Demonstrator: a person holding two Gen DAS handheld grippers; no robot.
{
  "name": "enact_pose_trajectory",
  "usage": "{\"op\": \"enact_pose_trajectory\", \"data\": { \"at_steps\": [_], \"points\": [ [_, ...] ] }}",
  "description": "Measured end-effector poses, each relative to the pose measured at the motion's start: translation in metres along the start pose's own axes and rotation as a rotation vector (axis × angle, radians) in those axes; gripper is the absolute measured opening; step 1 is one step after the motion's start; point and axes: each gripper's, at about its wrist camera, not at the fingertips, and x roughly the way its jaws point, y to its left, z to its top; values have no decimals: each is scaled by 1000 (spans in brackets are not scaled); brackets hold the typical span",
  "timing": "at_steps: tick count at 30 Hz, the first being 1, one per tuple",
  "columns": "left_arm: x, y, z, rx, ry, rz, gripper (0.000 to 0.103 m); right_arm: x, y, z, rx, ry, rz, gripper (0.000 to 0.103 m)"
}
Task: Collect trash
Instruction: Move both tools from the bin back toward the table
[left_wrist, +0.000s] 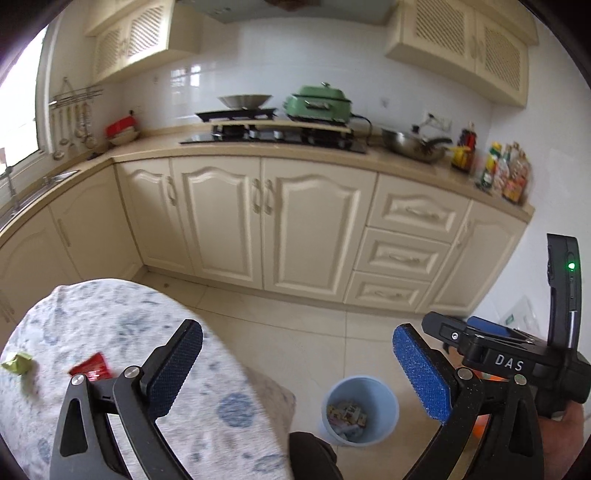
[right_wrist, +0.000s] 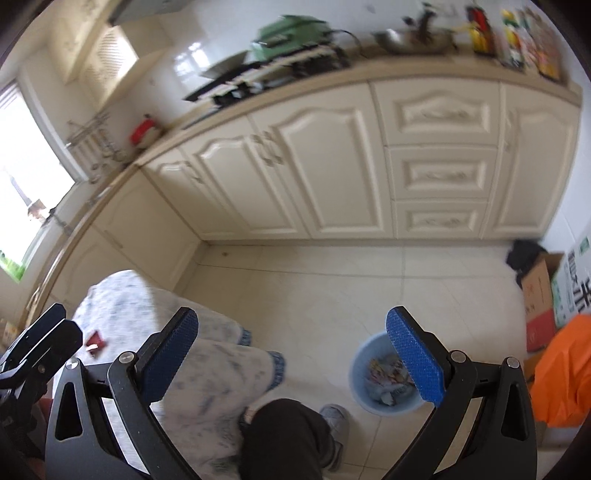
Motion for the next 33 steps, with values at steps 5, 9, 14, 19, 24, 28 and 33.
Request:
{"op": "enact_pose_trajectory", "data": {
  "at_steps": [5, 9, 14, 19, 24, 28, 33],
  "points": [
    [-49, 33, -16, -55, -51, 51, 102, -12, 51, 2, -69, -34, 54, 103],
    [-83, 57, -26, -108, -91, 84, 102, -21, 87, 1, -124, -53, 93, 103],
    [-122, 86, -44, -169, -135, 135, 102, -31, 136, -4, -209, -74, 144, 103],
    [-148, 110, -58, -224, -172, 200, 102, -36, 182, -13, -297, -86, 191, 103],
    [-181, 132, -79, -274, -204, 272, 102, -36, 232, -31, -404, -83, 237, 103],
    [-198, 153, -88, -319, -212, 323, 102, -30, 269, -47, -488, -66, 268, 103],
    [-209, 182, -99, -363, -202, 375, 102, -14, 305, -66, -557, -26, 301, 103]
  ]
}}
